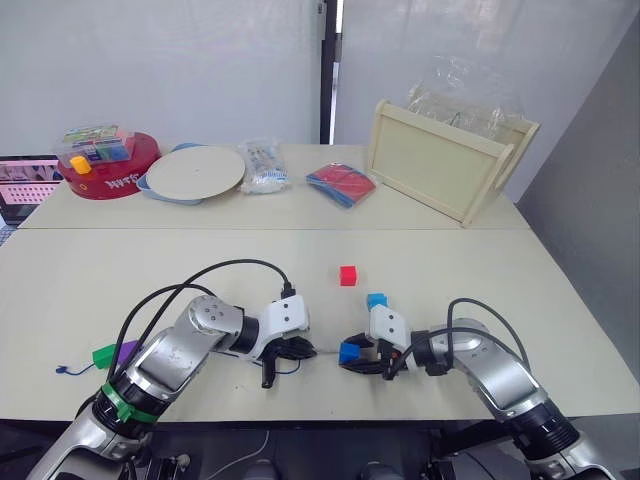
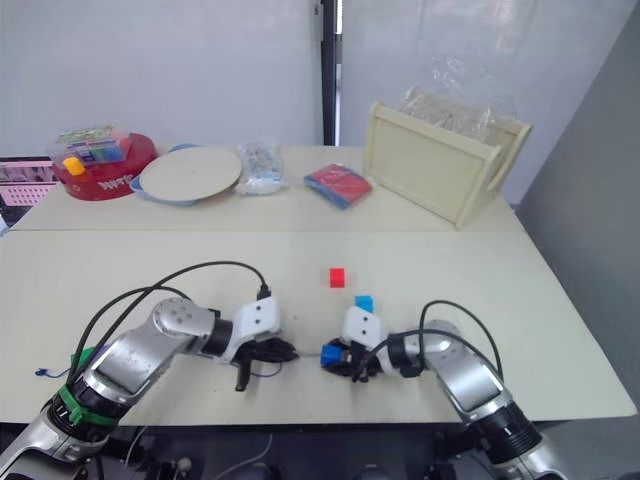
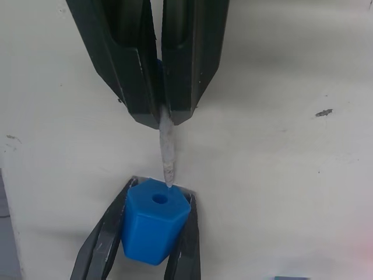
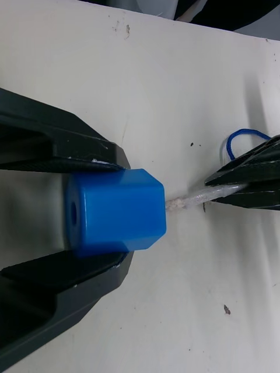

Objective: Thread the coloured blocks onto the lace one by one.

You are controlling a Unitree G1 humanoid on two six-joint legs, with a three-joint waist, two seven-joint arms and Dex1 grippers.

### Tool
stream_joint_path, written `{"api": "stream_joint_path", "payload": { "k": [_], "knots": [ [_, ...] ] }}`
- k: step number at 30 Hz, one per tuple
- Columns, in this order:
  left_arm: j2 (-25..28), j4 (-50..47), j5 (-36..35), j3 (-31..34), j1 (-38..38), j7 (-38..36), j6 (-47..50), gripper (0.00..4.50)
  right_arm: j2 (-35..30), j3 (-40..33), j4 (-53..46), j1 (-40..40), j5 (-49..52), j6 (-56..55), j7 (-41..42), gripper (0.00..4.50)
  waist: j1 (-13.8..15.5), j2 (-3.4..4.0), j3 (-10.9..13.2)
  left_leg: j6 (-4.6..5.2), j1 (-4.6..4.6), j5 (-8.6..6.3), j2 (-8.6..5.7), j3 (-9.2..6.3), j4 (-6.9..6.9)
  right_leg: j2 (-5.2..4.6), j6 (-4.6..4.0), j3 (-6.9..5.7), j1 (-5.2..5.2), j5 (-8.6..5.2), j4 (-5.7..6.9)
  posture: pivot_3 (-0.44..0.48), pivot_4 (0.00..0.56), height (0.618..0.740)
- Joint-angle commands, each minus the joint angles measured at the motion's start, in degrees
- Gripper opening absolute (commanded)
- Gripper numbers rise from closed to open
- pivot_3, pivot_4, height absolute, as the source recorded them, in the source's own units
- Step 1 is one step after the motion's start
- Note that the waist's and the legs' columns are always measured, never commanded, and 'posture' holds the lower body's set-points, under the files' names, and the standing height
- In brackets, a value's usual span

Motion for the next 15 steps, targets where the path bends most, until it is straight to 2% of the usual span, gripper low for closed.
{"api": "stream_joint_path", "payload": {
  "k": [1,15],
  "knots": [
    [0.4,-2.8,-1.4,1.8,0.4,0.5,0.8,0.0,-1.1,1.1,0.9,0.8,-1.5,0.7,0.1,1.29,0.0,0.0,0.0,0.0,0.0,0.0,0.0,0.0,0.0,0.0,0.0,0.0,0.0,0.0,0.0,0.0,0.15,0.74],
    [-0.3,-4.0,-3.4,1.8,1.3,1.0,0.5,0.0,-1.4,1.5,0.3,0.7,-1.9,1.2,0.2,1.29,0.1,0.0,0.0,0.0,0.0,0.0,0.0,0.0,0.0,-0.01,0.0,0.0,0.0,0.0,-0.01,0.0,0.15,0.74]
  ]
}}
